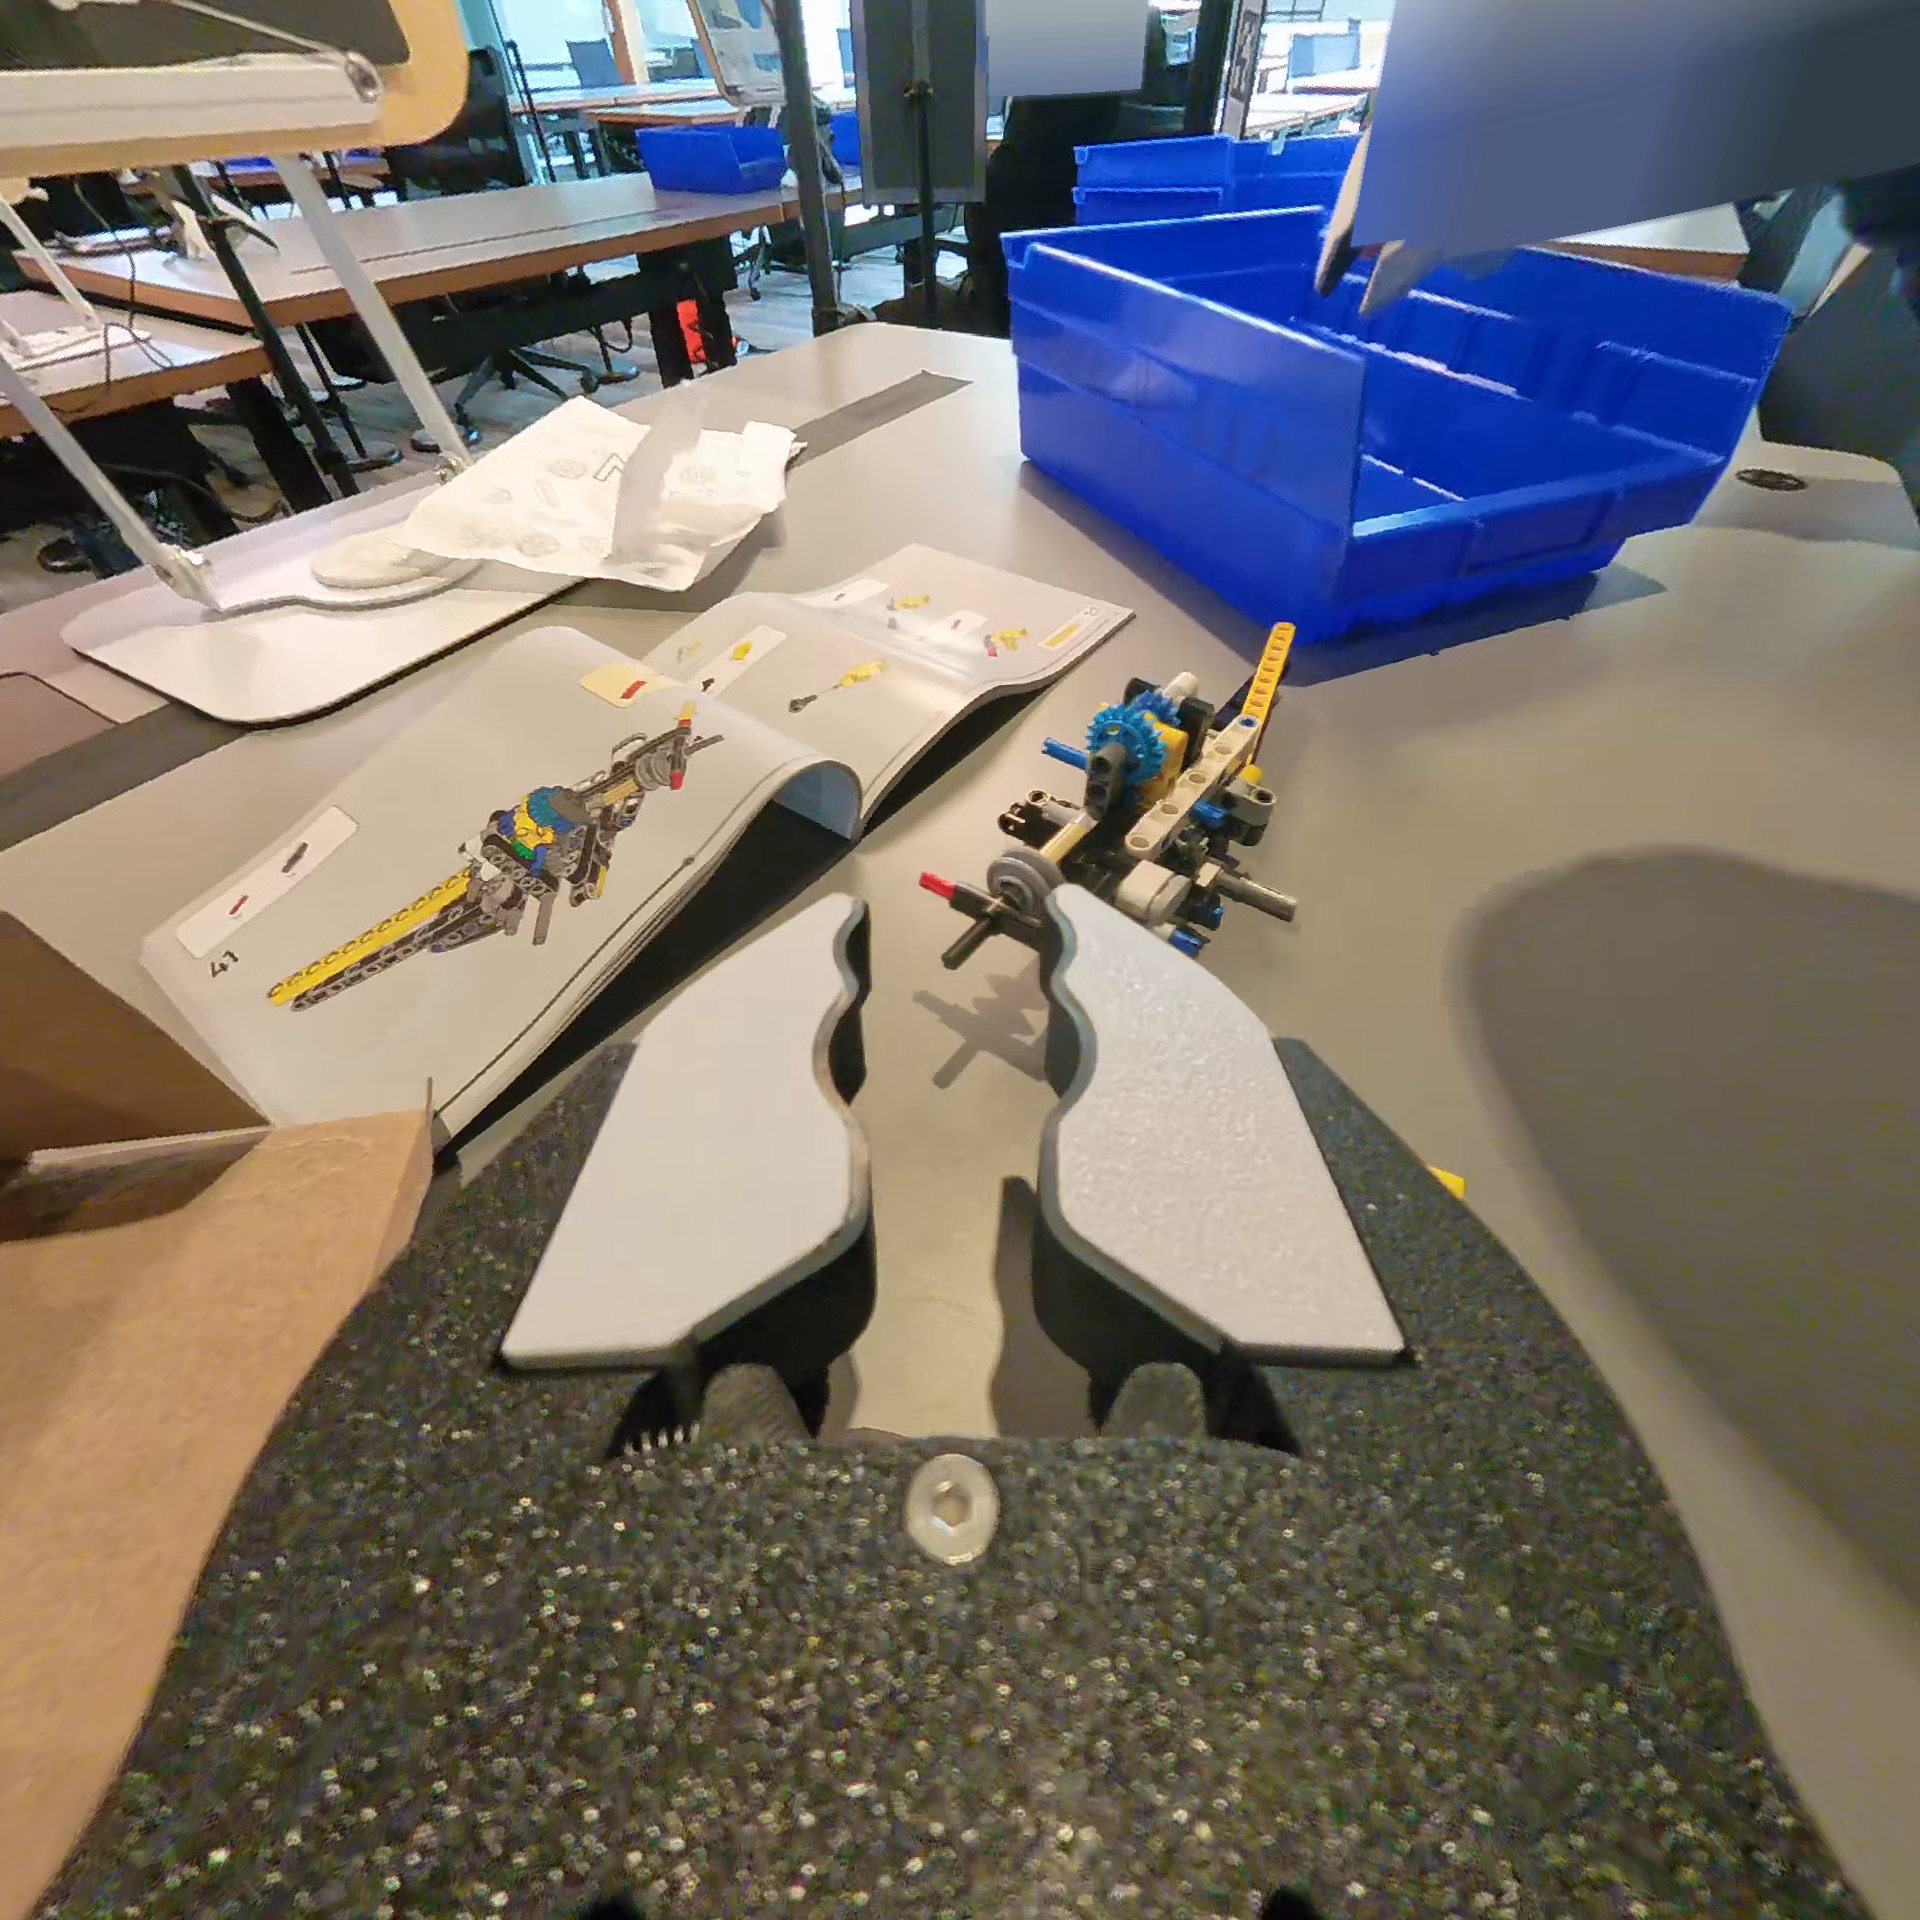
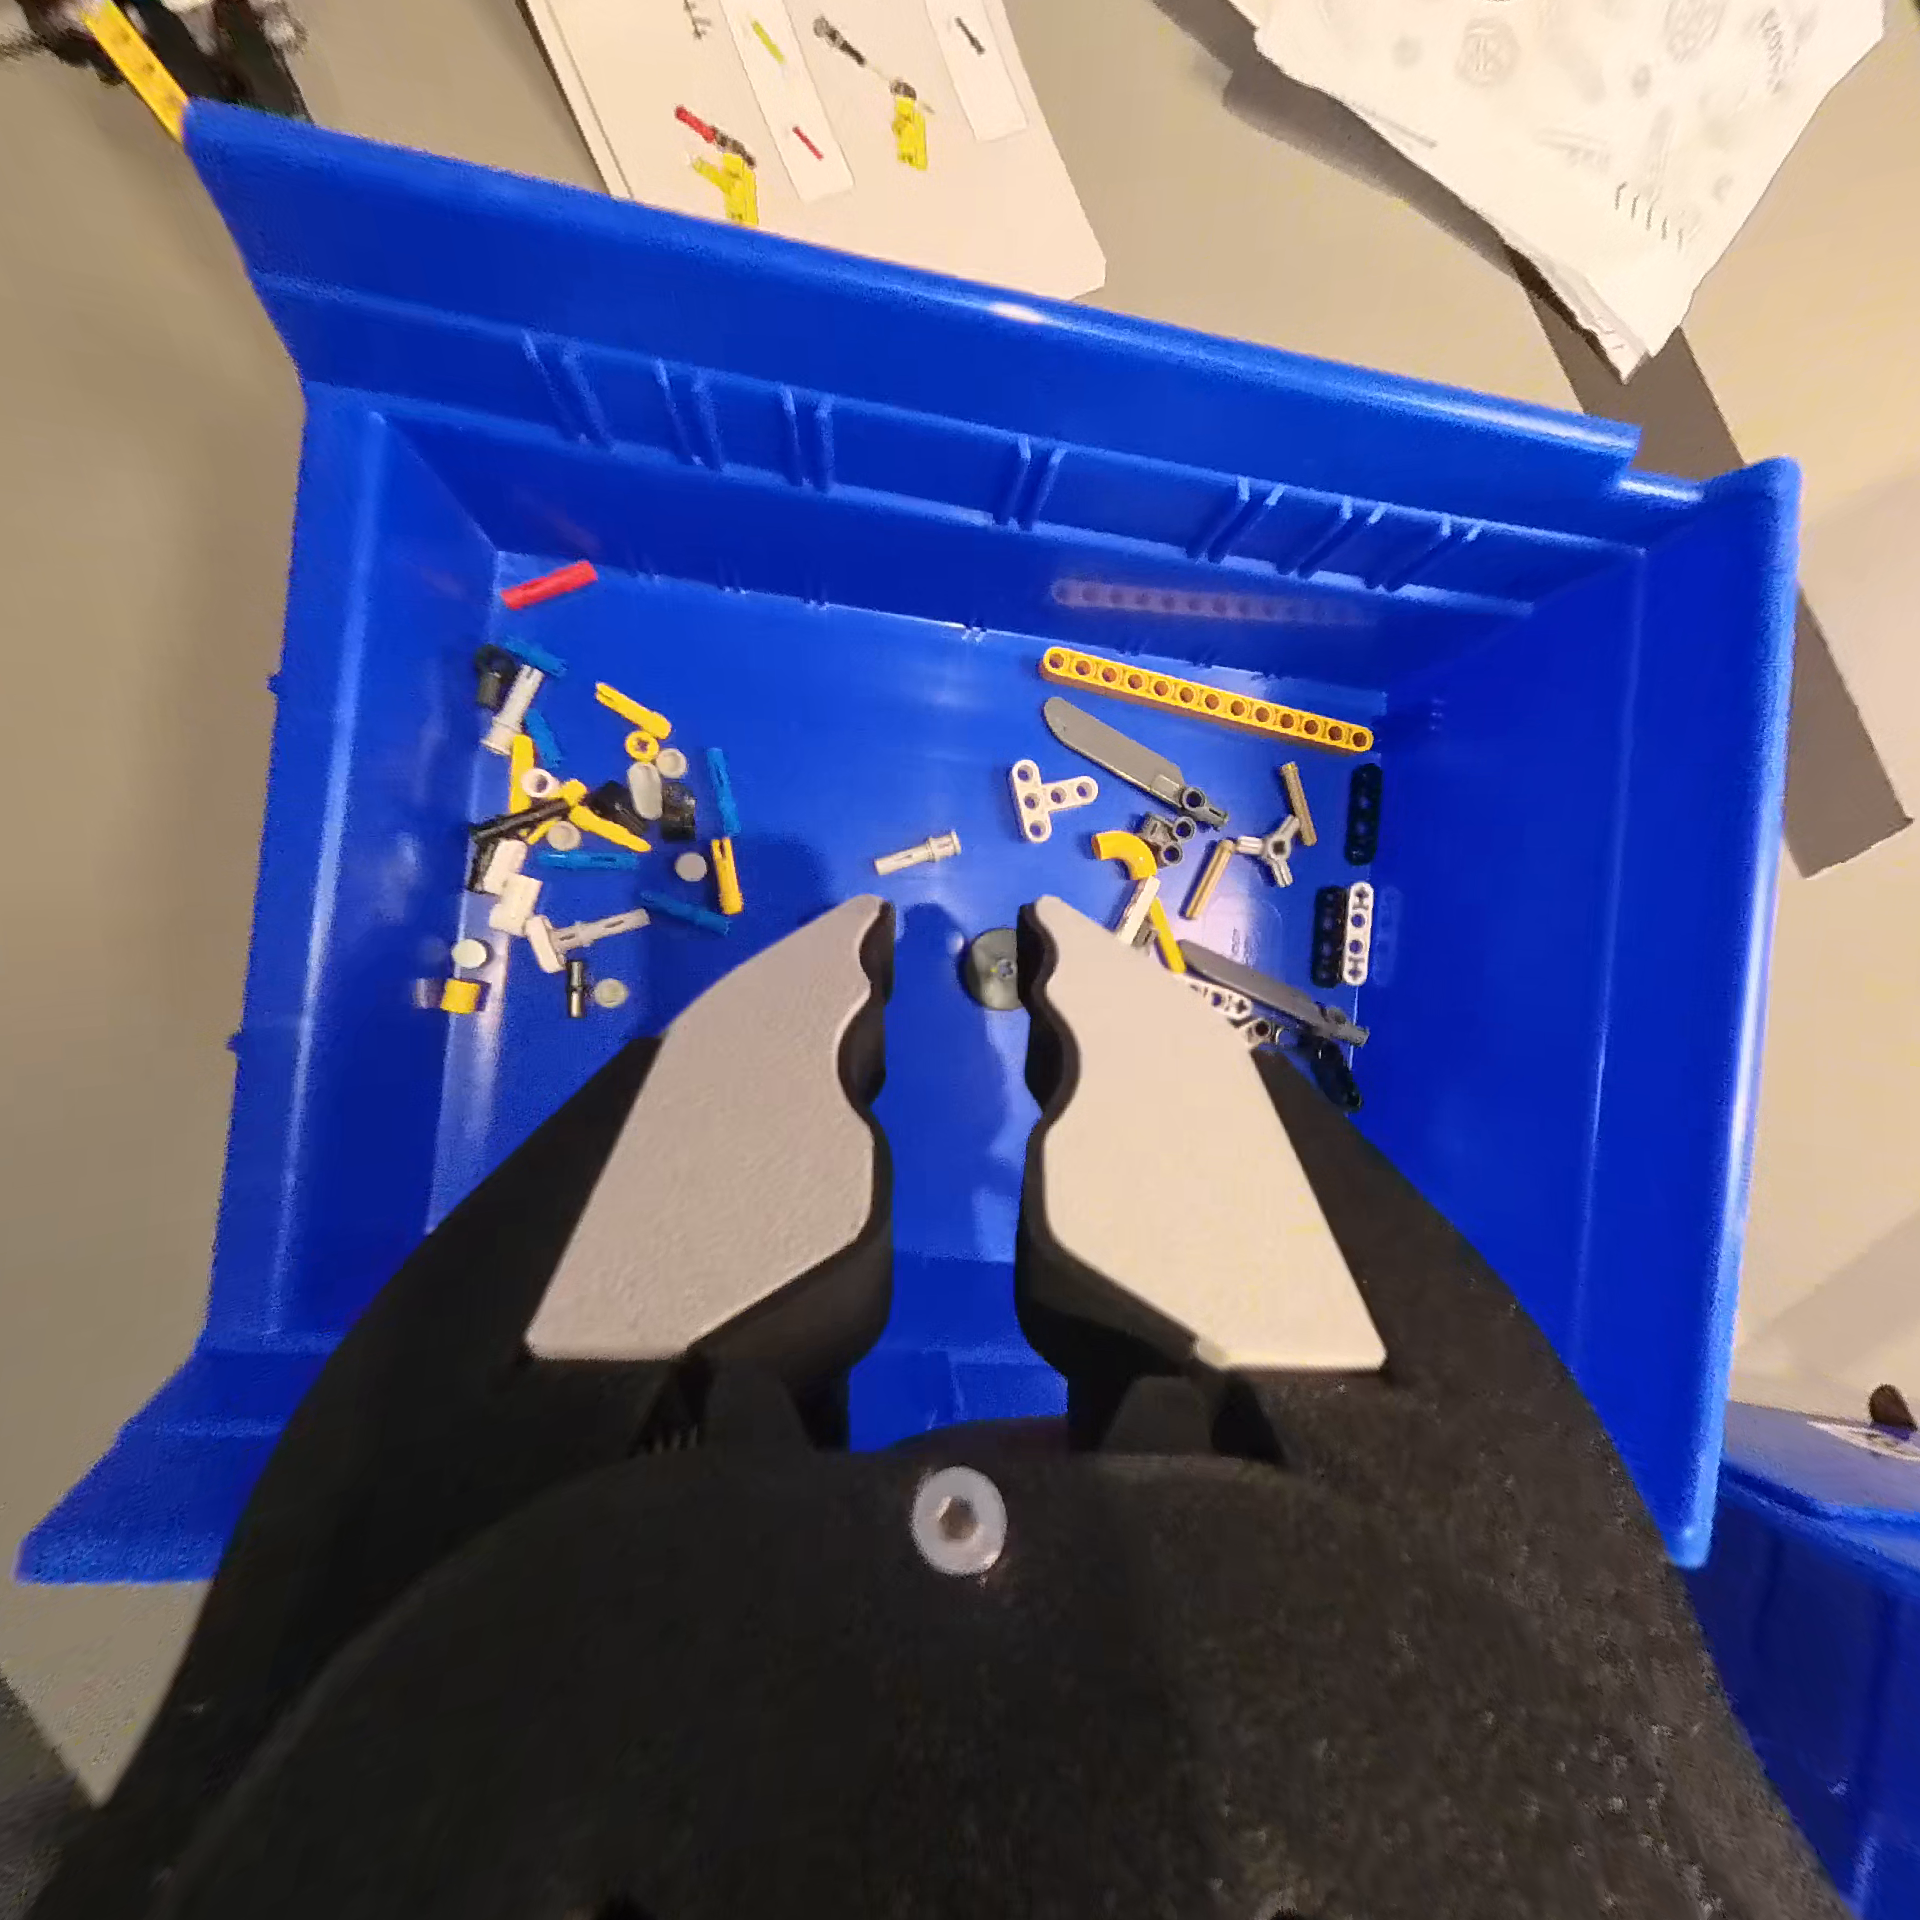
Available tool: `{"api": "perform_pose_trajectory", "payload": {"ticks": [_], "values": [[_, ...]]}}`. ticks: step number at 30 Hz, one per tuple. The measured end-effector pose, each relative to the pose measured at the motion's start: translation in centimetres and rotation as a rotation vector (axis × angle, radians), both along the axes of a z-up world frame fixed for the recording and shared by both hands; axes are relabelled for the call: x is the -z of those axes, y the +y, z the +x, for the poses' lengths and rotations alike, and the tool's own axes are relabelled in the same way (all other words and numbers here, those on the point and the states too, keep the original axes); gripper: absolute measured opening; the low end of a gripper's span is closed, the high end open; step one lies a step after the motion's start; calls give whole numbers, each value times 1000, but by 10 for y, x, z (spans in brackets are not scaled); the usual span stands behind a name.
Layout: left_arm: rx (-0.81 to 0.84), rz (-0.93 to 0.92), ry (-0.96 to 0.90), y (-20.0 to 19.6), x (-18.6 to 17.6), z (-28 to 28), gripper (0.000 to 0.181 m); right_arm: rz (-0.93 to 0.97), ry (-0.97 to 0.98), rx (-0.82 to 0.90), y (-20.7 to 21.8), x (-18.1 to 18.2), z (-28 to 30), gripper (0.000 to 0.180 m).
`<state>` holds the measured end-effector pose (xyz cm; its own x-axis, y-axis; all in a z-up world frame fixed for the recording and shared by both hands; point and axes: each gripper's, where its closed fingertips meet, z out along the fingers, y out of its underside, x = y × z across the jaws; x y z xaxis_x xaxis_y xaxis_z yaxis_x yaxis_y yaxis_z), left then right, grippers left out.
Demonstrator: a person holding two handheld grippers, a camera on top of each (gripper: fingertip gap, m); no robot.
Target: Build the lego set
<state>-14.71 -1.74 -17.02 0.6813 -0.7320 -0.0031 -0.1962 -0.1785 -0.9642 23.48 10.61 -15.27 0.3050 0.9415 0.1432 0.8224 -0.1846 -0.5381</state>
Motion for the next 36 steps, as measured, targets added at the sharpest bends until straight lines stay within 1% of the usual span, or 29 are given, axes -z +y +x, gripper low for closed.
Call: {"api": "perform_pose_trajectory", "payload": {"ticks": [4,6,8,16,24,29,36], "values": [[-27,-18,-27,4,-1,-4,31,16,0,-47,7,3,-4,22],[-36,-21,-40,5,-2,-6,31,-8,24,-63,7,5,-8,21],[-43,-26,-48,6,-2,-7,31,-12,2,-84,7,9,-8,20],[-44,-42,-50,7,-1,-7,31,-19,-87,-226,-12,18,-27,17],[-32,-36,-38,6,-1,-6,31,-31,-72,-260,-17,17,-34,17],[-26,-44,-38,6,0,-5,31,-63,-94,-373,-37,24,-42,16],[-22,-35,-22,5,1,-4,31,-140,-154,-533,-63,47,-54,16]]}}
